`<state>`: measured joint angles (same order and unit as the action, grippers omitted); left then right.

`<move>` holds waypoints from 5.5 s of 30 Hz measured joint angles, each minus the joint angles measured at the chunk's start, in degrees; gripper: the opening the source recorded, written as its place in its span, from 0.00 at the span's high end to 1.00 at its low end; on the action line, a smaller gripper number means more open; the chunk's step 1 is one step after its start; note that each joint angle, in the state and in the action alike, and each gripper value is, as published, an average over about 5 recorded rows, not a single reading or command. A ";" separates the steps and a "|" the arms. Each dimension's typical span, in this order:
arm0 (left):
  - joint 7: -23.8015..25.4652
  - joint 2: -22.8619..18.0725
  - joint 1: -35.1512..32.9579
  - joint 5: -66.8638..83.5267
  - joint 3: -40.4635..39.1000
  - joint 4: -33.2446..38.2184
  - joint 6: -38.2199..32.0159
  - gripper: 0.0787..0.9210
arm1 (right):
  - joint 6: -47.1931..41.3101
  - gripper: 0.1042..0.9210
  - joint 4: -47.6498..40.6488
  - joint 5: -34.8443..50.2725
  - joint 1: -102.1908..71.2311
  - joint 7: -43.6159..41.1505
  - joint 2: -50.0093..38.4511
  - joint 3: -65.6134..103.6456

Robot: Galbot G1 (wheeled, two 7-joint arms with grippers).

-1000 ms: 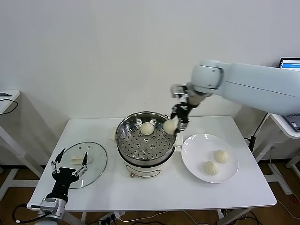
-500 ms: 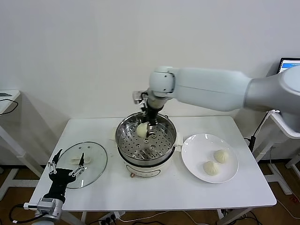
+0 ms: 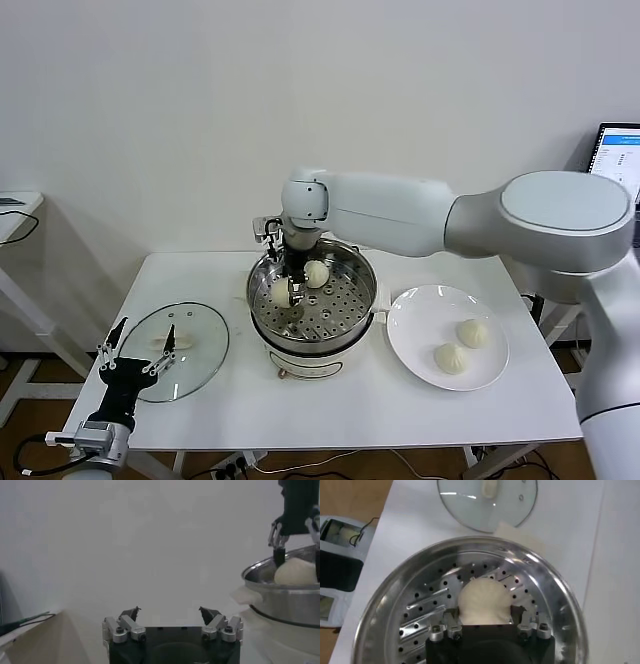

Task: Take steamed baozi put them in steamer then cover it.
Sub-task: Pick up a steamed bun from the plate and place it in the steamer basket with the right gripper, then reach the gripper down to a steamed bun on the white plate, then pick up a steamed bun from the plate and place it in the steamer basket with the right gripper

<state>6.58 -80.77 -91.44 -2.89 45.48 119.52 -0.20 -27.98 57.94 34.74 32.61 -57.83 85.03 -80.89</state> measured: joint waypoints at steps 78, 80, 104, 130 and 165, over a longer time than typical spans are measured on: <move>-0.77 -1.14 -0.64 -2.23 -3.26 -0.97 -0.16 0.12 | 15.73 0.12 13.68 -35.15 -28.07 -7.02 -45.89 23.37; -0.78 -1.15 -0.64 -2.24 -3.25 -0.98 -0.16 0.12 | 15.70 0.12 13.63 -35.35 -28.47 -6.97 -45.74 23.60; -1.15 -1.10 -0.45 -2.44 -3.68 -1.11 -0.03 0.12 | 15.46 0.35 14.18 -34.17 -27.40 -7.82 -46.35 23.66; -0.85 -0.26 0.25 -2.37 -3.46 -1.49 0.33 0.12 | 35.76 0.28 17.36 -27.49 8.26 -10.14 -33.69 7.89; -0.37 -0.25 0.73 -2.07 -1.99 -3.03 0.09 0.12 | 64.02 0.27 19.11 -40.59 6.26 -2.45 -12.90 0.04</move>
<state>6.21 -81.02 -90.71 -4.96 43.49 116.49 -0.11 36.04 77.05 -5.86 38.87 -60.29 72.13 -80.85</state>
